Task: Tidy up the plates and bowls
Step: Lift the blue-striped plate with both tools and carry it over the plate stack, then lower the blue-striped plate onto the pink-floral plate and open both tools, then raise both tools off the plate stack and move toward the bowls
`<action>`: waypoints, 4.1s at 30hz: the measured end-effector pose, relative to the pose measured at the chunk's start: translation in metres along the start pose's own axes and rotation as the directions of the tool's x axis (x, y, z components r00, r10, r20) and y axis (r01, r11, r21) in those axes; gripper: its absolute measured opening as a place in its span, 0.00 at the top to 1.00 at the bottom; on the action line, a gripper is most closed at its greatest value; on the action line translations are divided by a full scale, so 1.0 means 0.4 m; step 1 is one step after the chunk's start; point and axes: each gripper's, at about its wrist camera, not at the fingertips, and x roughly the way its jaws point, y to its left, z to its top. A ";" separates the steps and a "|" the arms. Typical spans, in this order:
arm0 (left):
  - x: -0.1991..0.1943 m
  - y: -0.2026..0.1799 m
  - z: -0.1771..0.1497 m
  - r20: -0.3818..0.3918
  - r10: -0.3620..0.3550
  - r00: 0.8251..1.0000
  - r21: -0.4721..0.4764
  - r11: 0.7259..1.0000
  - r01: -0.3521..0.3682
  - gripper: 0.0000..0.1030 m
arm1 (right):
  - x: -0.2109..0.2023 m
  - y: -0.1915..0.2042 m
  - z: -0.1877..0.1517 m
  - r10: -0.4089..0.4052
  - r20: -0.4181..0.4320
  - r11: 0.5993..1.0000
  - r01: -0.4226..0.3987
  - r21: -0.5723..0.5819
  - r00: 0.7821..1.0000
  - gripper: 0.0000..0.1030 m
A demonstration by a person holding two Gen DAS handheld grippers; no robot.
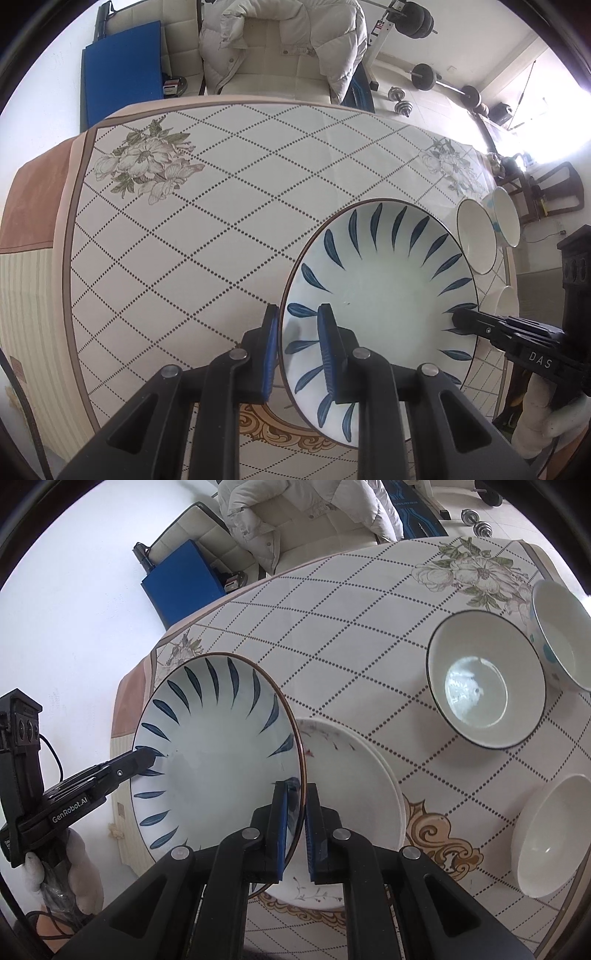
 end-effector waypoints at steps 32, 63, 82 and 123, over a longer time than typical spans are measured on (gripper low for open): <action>0.246 -0.068 -0.094 -0.217 0.033 0.976 -0.005 0.999 -0.035 0.81 | 0.132 -0.142 -0.103 -0.139 -0.121 0.990 0.142 0.013 0.983 0.91; 0.191 -0.063 -0.026 -0.206 0.010 0.978 0.009 1.000 -0.008 0.26 | 0.132 -0.058 -0.041 -0.077 -0.206 0.991 0.098 0.096 0.976 0.13; -0.213 -0.143 -0.173 0.197 0.143 0.970 0.031 0.988 -0.151 0.12 | -0.171 0.148 -0.251 -0.366 0.137 0.926 0.375 -0.040 0.920 0.07; -0.409 -0.110 -0.296 0.222 0.078 0.972 0.020 0.996 -0.084 0.07 | -0.468 0.385 -0.427 -0.470 0.339 0.866 0.499 0.001 0.815 0.06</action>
